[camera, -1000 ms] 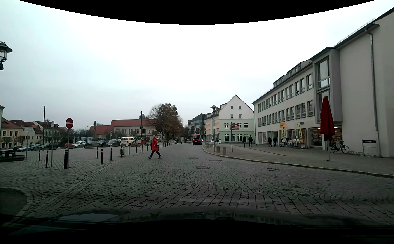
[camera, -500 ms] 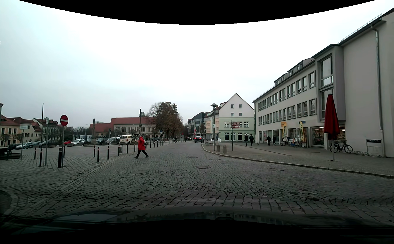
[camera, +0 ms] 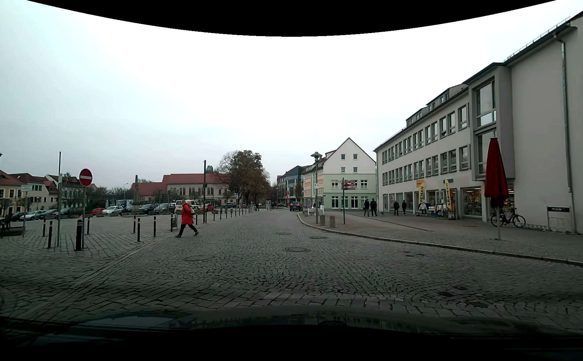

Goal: Follow the waypoints while adhering to traffic rules and regulations

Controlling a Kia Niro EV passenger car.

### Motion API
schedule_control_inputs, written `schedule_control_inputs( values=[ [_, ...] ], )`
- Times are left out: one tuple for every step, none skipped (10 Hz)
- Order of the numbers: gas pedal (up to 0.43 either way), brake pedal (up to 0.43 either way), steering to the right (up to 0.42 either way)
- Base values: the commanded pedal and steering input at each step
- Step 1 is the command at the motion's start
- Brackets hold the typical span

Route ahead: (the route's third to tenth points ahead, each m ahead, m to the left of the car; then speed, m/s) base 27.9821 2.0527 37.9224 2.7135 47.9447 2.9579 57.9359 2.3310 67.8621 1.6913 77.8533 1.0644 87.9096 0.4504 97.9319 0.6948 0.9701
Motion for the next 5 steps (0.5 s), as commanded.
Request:
schedule_control_inputs(
  values=[
    [0.197, 0.0, 0.007],
    [0.228, 0.0, 0.005],
    [0.228, 0.0, 0.005],
    [0.248, 0.0, 0.002],
    [0.248, 0.0, -0.001]
  ],
)
